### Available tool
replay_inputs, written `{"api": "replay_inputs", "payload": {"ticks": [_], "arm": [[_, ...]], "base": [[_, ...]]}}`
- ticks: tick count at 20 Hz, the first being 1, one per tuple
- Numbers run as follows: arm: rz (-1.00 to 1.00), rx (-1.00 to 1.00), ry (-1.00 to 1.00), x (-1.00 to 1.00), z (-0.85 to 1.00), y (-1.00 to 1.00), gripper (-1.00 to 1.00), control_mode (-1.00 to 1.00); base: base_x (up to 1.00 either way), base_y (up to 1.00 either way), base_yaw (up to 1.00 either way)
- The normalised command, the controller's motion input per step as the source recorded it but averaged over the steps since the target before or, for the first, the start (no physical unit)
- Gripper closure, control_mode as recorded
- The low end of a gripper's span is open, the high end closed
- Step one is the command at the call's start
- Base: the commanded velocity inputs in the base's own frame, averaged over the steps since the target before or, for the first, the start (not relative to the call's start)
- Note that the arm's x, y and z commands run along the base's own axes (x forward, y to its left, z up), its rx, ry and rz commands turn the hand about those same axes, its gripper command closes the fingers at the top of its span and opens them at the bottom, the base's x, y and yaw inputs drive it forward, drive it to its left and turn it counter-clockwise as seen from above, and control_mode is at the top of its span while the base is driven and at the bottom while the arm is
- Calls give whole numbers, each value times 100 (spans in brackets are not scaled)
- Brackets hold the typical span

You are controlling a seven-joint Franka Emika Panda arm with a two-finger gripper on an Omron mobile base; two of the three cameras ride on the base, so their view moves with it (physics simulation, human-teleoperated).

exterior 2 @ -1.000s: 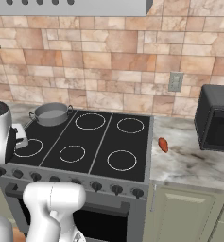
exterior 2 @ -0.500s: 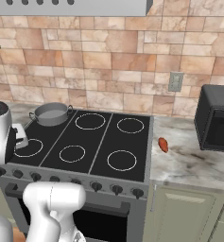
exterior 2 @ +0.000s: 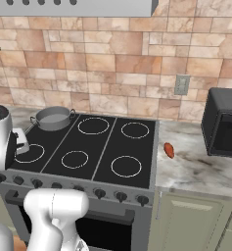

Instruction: Turn on the burner for the pot on the stove. Wait thirty seconds for the pot to heat up. Then add the sweet potato to the pot.

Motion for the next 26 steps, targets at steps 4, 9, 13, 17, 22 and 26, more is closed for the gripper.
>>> {"api": "replay_inputs", "payload": {"ticks": [4, 9, 13, 17, 22, 26], "arm": [[0, 0, 0, 0, 0, 0, -100, -100], [0, 0, 0, 0, 0, 0, -100, -100], [0, 0, 0, 0, 0, 0, -100, -100], [0, 0, 0, 0, 0, 0, -100, -100], [0, 0, 0, 0, 0, 0, -100, -100], [0, 0, 0, 0, 0, 0, -100, -100]], "base": [[0, 0, 0], [0, 0, 0], [0, 0, 0], [0, 0, 0], [0, 0, 0], [0, 0, 0]]}}
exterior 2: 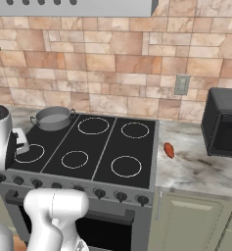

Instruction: Turn on the burner for the pot on the stove. Wait thirty seconds for the pot to heat up. Then add the sweet potato to the pot.

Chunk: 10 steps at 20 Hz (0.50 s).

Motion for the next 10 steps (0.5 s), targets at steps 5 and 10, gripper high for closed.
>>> {"api": "replay_inputs", "payload": {"ticks": [5, 10], "arm": [[0, 0, 0, 0, 0, 0, -100, -100], [0, 0, 0, 0, 0, 0, -100, -100]], "base": [[0, 0, 0], [0, 0, 0]]}}
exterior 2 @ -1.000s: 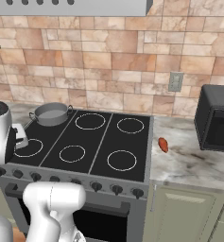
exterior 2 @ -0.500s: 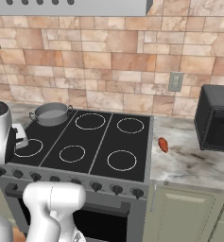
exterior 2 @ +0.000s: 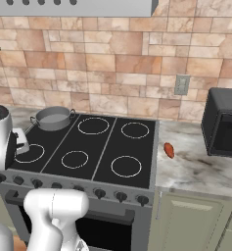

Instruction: Turn on the burner for the pot on the stove. Wait thirty seconds for the pot to heat up. Then add the sweet potato to the pot.

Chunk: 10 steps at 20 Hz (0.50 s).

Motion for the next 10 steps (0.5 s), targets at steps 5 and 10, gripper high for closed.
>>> {"api": "replay_inputs", "payload": {"ticks": [5, 10], "arm": [[0, 0, 0, 0, 0, 0, -100, -100], [0, 0, 0, 0, 0, 0, -100, -100]], "base": [[0, 0, 0], [0, 0, 0]]}}
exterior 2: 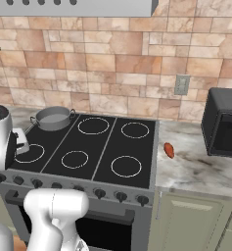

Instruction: Turn on the burner for the pot on the stove. Wait thirty seconds for the pot to heat up. Then add the sweet potato to the pot.

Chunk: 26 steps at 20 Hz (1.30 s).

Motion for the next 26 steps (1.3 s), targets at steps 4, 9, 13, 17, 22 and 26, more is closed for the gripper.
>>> {"api": "replay_inputs", "payload": {"ticks": [4, 9, 13, 17, 22, 26], "arm": [[0, 0, 0, 0, 0, 0, -100, -100], [0, 0, 0, 0, 0, 0, -100, -100], [0, 0, 0, 0, 0, 0, -100, -100], [0, 0, 0, 0, 0, 0, -100, -100], [0, 0, 0, 0, 0, 0, -100, -100], [0, 0, 0, 0, 0, 0, -100, -100]], "base": [[0, 0, 0], [0, 0, 0], [0, 0, 0], [0, 0, 0], [0, 0, 0], [0, 0, 0]]}}
